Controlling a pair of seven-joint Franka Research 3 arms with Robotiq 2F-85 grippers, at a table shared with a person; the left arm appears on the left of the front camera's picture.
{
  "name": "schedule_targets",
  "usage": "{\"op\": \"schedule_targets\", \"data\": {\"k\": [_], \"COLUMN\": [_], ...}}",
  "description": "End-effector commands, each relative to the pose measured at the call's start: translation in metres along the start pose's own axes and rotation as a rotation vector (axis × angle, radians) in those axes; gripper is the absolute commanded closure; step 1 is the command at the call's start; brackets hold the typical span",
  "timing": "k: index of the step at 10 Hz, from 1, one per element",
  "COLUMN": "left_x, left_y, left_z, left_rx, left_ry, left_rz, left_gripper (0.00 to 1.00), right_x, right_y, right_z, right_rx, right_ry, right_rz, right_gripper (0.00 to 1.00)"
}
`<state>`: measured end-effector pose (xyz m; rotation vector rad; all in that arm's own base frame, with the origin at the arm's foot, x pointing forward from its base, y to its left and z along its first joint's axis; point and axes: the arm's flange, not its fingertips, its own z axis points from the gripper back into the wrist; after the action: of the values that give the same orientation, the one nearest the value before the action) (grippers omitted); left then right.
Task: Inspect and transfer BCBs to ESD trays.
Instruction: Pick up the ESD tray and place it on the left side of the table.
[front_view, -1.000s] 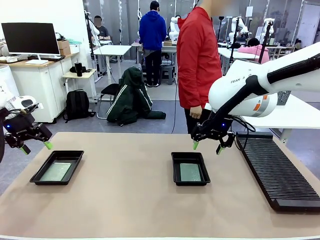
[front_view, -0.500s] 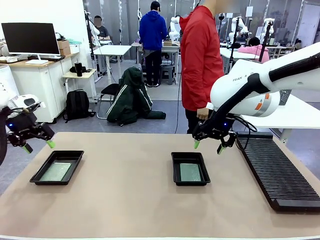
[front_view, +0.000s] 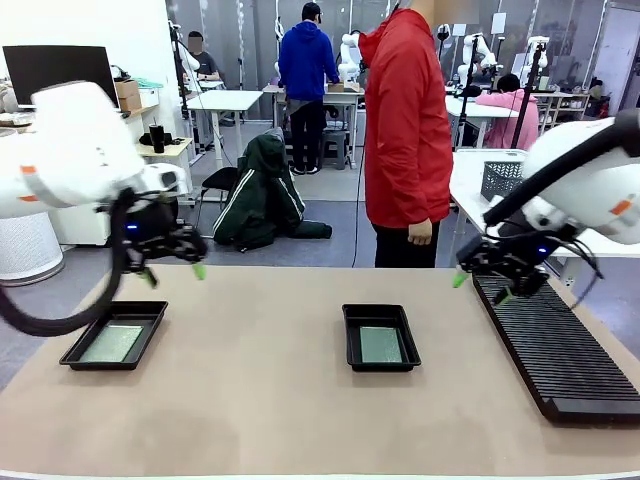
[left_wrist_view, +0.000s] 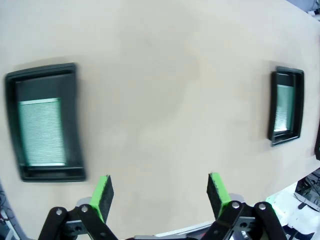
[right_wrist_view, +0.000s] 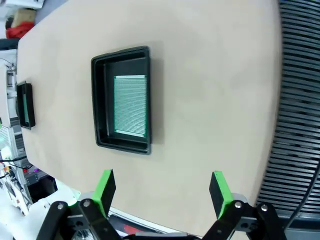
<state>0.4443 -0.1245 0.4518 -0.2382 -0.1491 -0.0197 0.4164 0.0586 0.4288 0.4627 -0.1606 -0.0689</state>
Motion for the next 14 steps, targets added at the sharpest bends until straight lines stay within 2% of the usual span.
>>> {"op": "schedule_targets", "data": {"k": [1,5,7,10,11,14], "left_x": [0.016,0.034,0.04,0.04,0.039,0.033], "left_y": [-0.058,-0.194,-0.236,-0.279,-0.287,-0.293], "left_z": [-0.022,-0.071,-0.101,-0.141,-0.152,-0.182], "left_rx": [0.028,0.095,0.144,0.179,0.195,0.249], "left_ry": [-0.044,-0.019,-0.018,0.021,0.019,0.032], "left_rz": [-0.007,-0.05,-0.023,-0.045,-0.031,0.045], "left_gripper": [0.0,0.0,0.0,0.0,0.0,0.0], "right_x": [-0.003,-0.002,0.001,0.006,-0.003,-0.003], "right_y": [-0.033,-0.094,-0.11,-0.126,-0.116,-0.116], "right_z": [0.007,0.022,0.021,0.014,0.02,0.02], "right_rx": [0.055,0.1,0.129,0.161,0.106,0.106], "right_ry": [0.007,-0.005,0.001,0.011,-0.006,-0.006], "right_rz": [0.025,0.035,0.053,0.046,0.042,0.042], "right_gripper": [0.0,0.0,0.0,0.0,0.0,0.0]}}
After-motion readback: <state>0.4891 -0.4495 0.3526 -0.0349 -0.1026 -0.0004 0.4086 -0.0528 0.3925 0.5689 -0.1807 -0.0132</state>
